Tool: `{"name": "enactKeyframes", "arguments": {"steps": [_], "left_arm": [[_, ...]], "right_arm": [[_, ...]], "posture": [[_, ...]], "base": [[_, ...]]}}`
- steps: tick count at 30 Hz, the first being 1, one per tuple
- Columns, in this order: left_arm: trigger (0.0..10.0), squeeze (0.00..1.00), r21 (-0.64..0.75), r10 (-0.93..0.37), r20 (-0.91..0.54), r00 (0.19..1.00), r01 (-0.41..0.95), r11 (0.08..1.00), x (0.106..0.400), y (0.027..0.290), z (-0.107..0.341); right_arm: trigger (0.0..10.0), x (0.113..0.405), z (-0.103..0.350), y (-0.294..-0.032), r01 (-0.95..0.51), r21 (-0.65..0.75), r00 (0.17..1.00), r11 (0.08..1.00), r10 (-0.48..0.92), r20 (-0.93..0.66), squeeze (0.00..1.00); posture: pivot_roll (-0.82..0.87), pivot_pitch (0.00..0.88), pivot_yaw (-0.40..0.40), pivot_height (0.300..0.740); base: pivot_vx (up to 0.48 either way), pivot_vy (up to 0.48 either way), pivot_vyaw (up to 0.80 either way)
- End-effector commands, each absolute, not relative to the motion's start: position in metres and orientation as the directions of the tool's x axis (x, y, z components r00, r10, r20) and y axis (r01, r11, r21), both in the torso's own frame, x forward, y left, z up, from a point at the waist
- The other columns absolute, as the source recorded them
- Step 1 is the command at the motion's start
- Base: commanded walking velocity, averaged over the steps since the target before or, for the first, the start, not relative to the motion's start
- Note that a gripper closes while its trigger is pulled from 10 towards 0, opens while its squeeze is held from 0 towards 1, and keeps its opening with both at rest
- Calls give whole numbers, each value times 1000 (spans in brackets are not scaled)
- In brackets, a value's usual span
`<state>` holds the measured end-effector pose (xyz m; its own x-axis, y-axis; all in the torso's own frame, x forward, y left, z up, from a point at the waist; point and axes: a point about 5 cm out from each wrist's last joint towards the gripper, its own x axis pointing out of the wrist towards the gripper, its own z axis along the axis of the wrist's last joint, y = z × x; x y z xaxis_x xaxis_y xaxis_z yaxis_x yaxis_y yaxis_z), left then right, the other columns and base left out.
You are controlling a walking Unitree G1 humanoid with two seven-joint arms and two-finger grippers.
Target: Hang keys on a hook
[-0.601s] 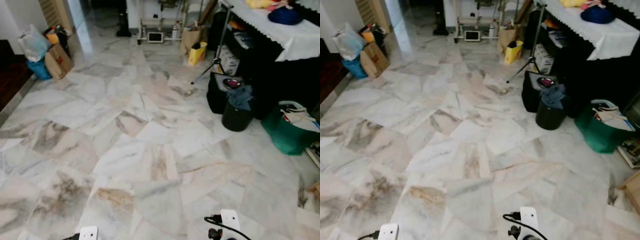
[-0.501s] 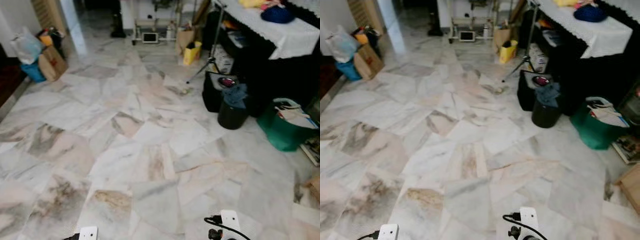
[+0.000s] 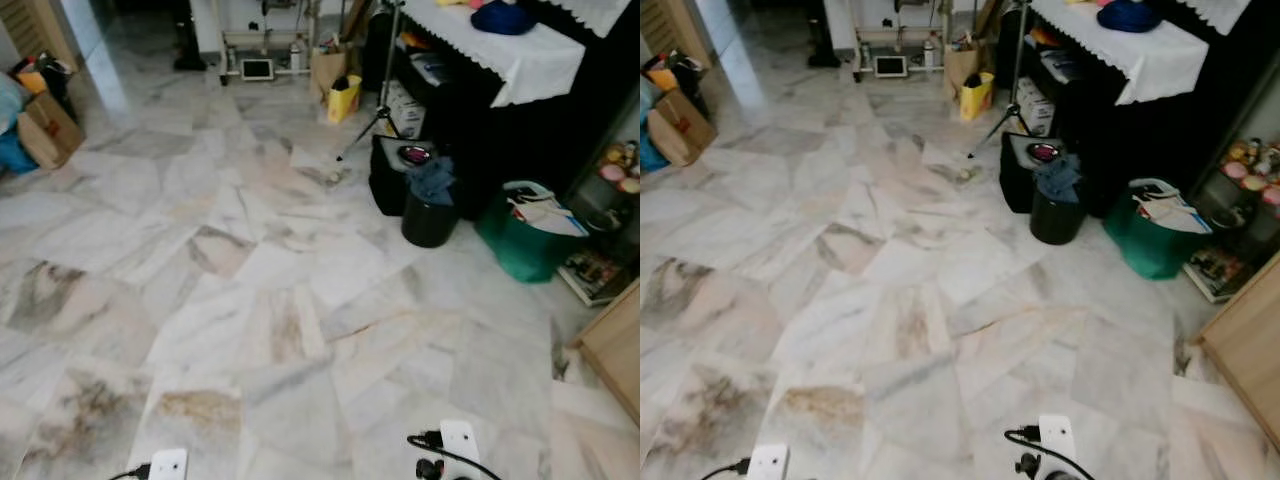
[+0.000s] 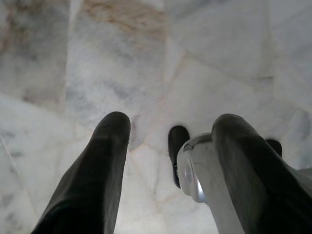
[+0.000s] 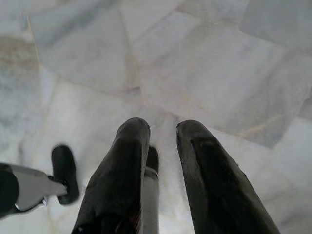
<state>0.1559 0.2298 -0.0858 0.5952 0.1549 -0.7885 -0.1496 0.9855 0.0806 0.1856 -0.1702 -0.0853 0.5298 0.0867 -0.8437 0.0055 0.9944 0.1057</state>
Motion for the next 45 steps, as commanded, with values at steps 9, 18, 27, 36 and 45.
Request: {"name": "enactKeyframes", "arguments": {"steps": [9,18,27,36,45], "left_arm": [[10000,0,60,141,-802,580,-157,986,153,223,-89],[10000,0,67,144,-803,578,-152,986,152,223,-89],[10000,0,65,136,-804,579,-142,988,153,222,-89],[10000,0,78,145,-803,578,-140,987,153,224,-89],[10000,0,83,153,-802,578,-147,986,153,226,-88]], "right_arm": [[10000,181,-87,-176,19,91,514,996,69,-855,0],[10000,181,-87,-175,21,91,514,996,68,-855,0],[10000,181,-87,-175,26,92,515,995,66,-855,0],[10000,181,-87,-175,32,92,516,995,63,-854,0],[10000,180,-88,-174,37,97,515,995,64,-855,0]], "posture": [[67,5,-37,740],[67,17,-35,740],[67,17,-34,740],[69,18,-32,740],[71,22,-28,740]], "base": [[0,0,-775],[0,0,-775],[0,0,-775],[0,0,-775],[0,0,-775]]}}
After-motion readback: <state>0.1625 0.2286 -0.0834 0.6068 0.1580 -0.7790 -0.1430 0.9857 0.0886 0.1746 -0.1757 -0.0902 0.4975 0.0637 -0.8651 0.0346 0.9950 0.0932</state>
